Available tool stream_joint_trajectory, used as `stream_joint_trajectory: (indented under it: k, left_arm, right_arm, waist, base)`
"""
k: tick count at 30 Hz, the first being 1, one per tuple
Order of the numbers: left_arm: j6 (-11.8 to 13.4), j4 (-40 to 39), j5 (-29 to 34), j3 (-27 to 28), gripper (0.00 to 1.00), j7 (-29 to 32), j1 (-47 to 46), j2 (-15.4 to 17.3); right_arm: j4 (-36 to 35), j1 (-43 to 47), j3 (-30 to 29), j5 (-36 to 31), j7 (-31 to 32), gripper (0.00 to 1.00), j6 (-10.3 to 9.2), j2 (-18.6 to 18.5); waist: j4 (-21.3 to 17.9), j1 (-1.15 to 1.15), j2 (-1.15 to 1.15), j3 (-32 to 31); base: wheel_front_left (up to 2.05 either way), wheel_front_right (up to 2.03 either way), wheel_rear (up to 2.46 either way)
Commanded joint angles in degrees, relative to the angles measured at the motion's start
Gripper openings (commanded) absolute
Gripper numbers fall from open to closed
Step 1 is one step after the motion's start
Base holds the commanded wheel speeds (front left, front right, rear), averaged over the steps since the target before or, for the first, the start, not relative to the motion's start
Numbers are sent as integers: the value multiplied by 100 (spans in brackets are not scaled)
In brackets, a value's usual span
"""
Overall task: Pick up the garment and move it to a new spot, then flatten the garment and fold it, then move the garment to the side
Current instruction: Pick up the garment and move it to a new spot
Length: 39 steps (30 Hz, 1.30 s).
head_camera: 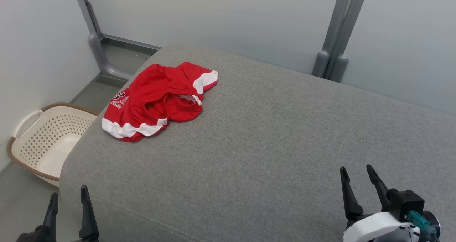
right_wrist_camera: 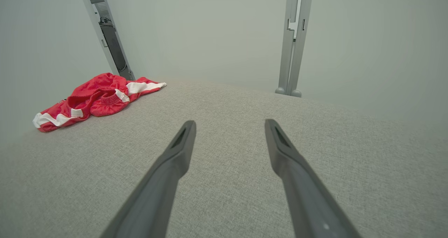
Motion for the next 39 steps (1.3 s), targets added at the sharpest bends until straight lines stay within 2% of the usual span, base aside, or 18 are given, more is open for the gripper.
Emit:
stream_joint_trajectory:
  k: [1, 12, 17, 23, 28, 34, 39]
  left_arm:
    - [20, 2, -52, 10, 100, -2, 70, 20]
    - [65, 310, -157, -107, 100, -2, -276, 20]
    - [32, 974, -307, -247, 100, -2, -845, 20]
    - [-11, 2105, -458, -307, 100, 35, -2001, 83]
    - [-31, 3121, -767, -245, 100, 455, -3079, 291]
    - [49, 3980, -1258, 146, 100, 994, -4139, 610]
    - [69, 4421, -1551, 398, 100, 1622, -4717, 1066]
  right_arm:
    - [11, 68, 2, 25, -14, 100, -11, -18]
    - [-9, 7, 104, -46, -14, 100, -11, -19]
    - [-40, -36, 123, -135, -14, 100, -11, -19]
    - [-125, -259, 222, -442, -14, 100, -11, -21]
    - [-188, -457, 358, -694, -14, 100, -11, -44]
    - [-375, -777, 652, -807, -14, 100, -11, -235]
    - [-630, -1005, 820, -842, -14, 100, -11, -317]
  waist:
    - [76, 0, 0, -29]
    - [-80, 0, 0, 24]
    - [-207, 0, 0, 194]
    - [-499, 0, 0, 705]
    - [-842, 0, 0, 1190]
    - [-1426, 0, 0, 1846]
    - [-1939, 0, 0, 2354]
  base:
    - [0, 0, 0]
    - [0, 0, 0]
    - [0, 0, 0]
    - [0, 0, 0]
    - [0, 0, 0]
    - [0, 0, 0]
    - [0, 0, 0]
